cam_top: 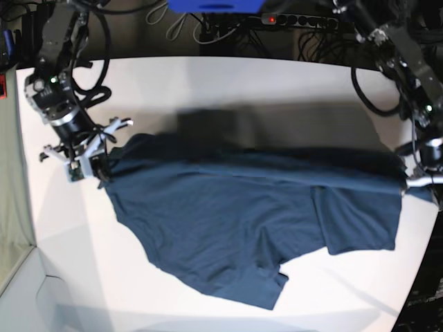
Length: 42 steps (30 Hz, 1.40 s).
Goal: Layout the t-shirt on the table in an organized manner, then fold the t-shirt properly
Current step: 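Lift the shirt high with both grippers and shake it out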
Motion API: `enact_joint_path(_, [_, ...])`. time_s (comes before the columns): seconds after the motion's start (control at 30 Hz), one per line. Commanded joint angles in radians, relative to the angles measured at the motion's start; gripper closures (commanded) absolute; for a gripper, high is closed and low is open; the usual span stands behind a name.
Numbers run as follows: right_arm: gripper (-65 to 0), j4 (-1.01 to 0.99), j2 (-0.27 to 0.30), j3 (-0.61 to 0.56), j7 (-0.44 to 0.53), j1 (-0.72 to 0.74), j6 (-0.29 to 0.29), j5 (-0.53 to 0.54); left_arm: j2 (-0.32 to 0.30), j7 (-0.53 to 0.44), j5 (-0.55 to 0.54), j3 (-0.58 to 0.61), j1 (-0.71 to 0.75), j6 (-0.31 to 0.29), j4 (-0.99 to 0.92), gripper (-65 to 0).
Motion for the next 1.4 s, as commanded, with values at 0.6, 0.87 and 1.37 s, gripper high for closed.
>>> enact_joint_path(0.6, [0.0,-0.040,0.112,0.046,-0.167,0.593,-0.002,0.010,-0.151,-0.034,-0.001,0.404,-0.670,0.010,-0.454,0.0])
enact_joint_path(0.87, [0.0,-0.304,0.204,0.039,-0.165,0.912,-0.004,0.012,-0.139,-0.057,-0.010,0.517,-0.993,0.010,-0.760,0.0])
enact_joint_path(1.37, [0.0,-0.397,0.316,0.046,-0.197,1.162,-0.004,0.019,-0.083,-0.069,-0.010,0.525,-1.122,0.010,-0.678,0.0])
